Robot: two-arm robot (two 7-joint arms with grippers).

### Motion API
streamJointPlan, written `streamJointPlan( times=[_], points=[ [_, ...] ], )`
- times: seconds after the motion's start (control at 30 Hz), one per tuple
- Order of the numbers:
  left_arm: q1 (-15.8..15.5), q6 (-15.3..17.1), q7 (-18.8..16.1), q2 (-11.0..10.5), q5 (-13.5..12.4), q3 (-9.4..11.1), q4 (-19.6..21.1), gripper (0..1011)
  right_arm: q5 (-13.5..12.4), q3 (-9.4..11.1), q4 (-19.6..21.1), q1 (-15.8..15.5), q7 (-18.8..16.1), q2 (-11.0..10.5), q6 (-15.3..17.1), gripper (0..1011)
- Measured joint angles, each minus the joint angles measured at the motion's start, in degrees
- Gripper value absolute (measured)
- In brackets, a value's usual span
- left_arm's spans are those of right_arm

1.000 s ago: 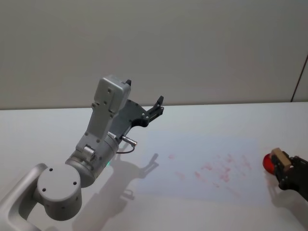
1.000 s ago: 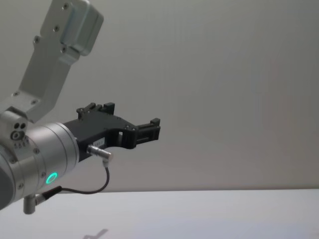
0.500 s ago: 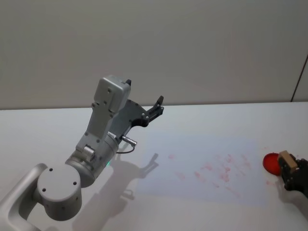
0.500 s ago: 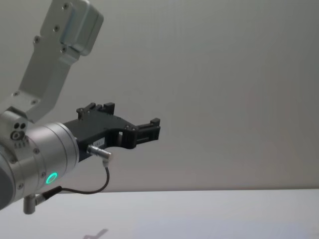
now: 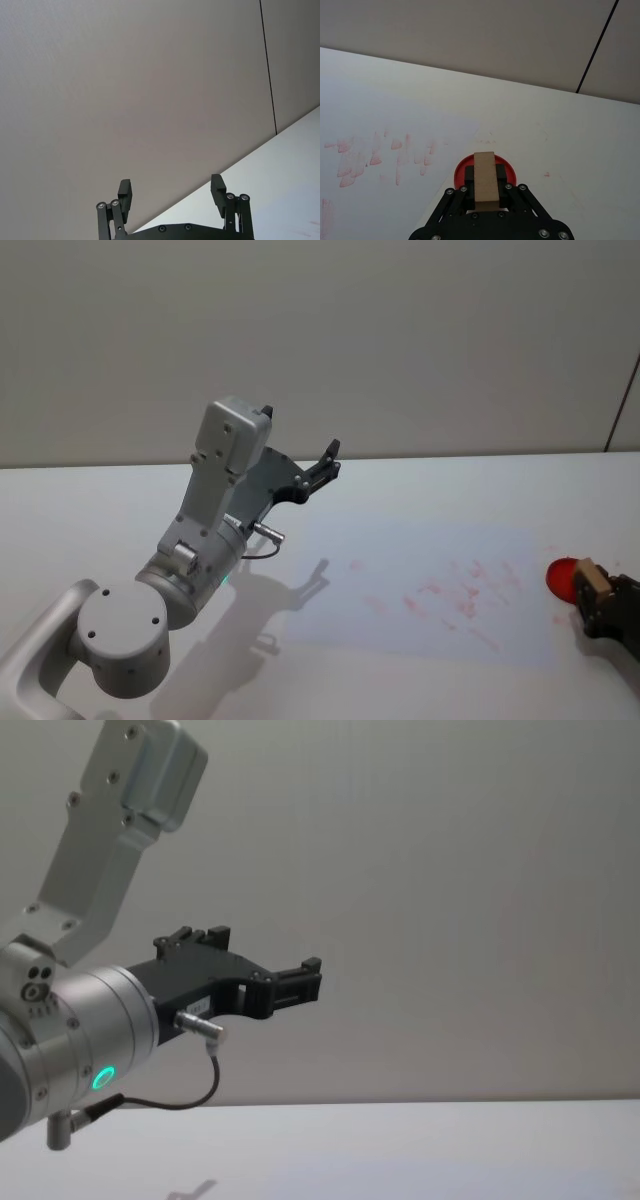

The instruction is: Use the one hand to pick up the stamp and affix it onto the A4 paper.

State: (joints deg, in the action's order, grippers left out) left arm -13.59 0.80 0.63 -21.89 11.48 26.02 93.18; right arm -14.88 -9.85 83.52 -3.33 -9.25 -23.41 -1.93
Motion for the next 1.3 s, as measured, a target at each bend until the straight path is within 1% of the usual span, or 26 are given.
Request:
streamJointPlan(
  times=[0.47, 1.07, 1.17, 1.2, 1.3],
  points=[
    [0.0, 0.0, 0.0, 0.0, 0.0, 0.0, 0.0, 1001, 0.7, -0.4, -2.3, 2.1, 0.3, 1.3, 0.2, 221],
    [0.0, 0.0, 0.0, 0.0, 0.0, 0.0, 0.0, 1001, 1.7, -0.7, -4.0, 3.8, 0.3, 2.4, 0.7, 221],
    [0.0, 0.0, 0.0, 0.0, 0.0, 0.0, 0.0, 1001, 1.9, -0.7, -4.3, 4.0, 0.3, 2.5, 0.7, 253],
    [0.0, 0.0, 0.0, 0.0, 0.0, 0.0, 0.0, 1001, 2.0, -0.7, -4.4, 4.1, 0.3, 2.6, 0.6, 317],
    [0.0, 0.0, 0.0, 0.0, 0.0, 0.0, 0.0, 1001, 2.1, -0.7, -4.6, 4.3, 0.4, 2.7, 0.5, 392]
  ],
)
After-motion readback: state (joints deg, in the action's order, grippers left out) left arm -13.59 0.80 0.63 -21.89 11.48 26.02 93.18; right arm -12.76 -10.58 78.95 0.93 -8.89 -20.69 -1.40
